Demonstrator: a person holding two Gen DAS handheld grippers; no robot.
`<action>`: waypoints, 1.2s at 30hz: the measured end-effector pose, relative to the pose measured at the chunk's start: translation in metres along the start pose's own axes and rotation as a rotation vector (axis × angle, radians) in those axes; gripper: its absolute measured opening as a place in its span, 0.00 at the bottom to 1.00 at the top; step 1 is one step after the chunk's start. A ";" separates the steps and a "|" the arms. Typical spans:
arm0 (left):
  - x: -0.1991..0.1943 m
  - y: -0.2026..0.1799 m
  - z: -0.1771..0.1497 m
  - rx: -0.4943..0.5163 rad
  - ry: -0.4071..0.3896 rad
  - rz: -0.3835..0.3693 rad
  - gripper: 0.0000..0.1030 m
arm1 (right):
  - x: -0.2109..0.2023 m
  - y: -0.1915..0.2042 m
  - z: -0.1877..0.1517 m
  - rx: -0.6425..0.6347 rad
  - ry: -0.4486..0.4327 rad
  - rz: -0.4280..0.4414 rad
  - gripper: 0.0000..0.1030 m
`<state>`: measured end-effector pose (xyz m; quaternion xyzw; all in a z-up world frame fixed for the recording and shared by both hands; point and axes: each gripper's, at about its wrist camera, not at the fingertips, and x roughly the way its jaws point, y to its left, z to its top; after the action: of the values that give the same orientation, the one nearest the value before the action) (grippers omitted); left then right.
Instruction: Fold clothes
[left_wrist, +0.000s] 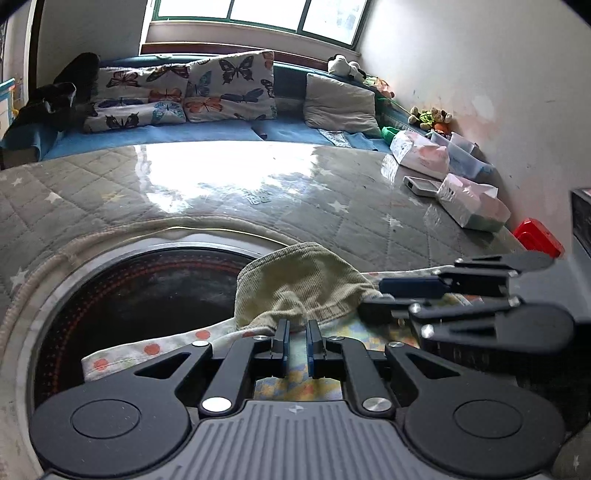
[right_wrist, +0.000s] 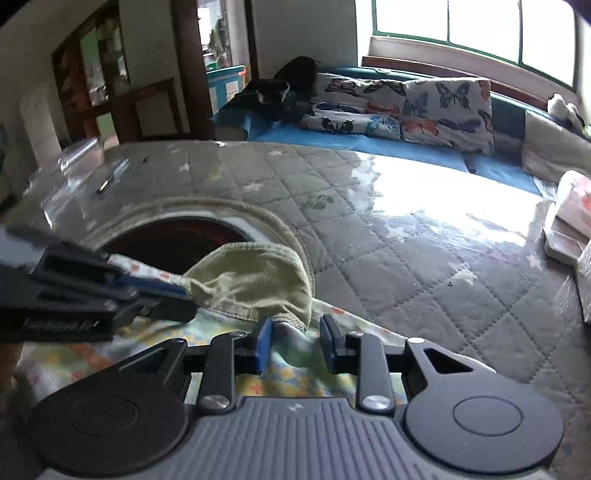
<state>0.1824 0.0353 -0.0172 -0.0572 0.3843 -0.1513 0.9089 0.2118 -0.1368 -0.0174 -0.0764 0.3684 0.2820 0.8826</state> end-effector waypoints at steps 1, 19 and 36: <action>-0.005 -0.001 -0.002 0.006 -0.004 -0.003 0.12 | -0.004 0.000 0.000 0.000 -0.007 0.001 0.28; -0.041 -0.024 -0.047 0.013 -0.003 -0.033 0.25 | -0.029 0.016 -0.032 -0.014 0.002 0.055 0.29; -0.036 0.034 -0.032 -0.113 -0.032 0.149 0.27 | -0.021 0.023 -0.022 -0.046 0.037 -0.014 0.36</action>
<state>0.1429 0.0793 -0.0225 -0.0821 0.3809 -0.0604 0.9190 0.1737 -0.1349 -0.0165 -0.1047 0.3775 0.2827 0.8756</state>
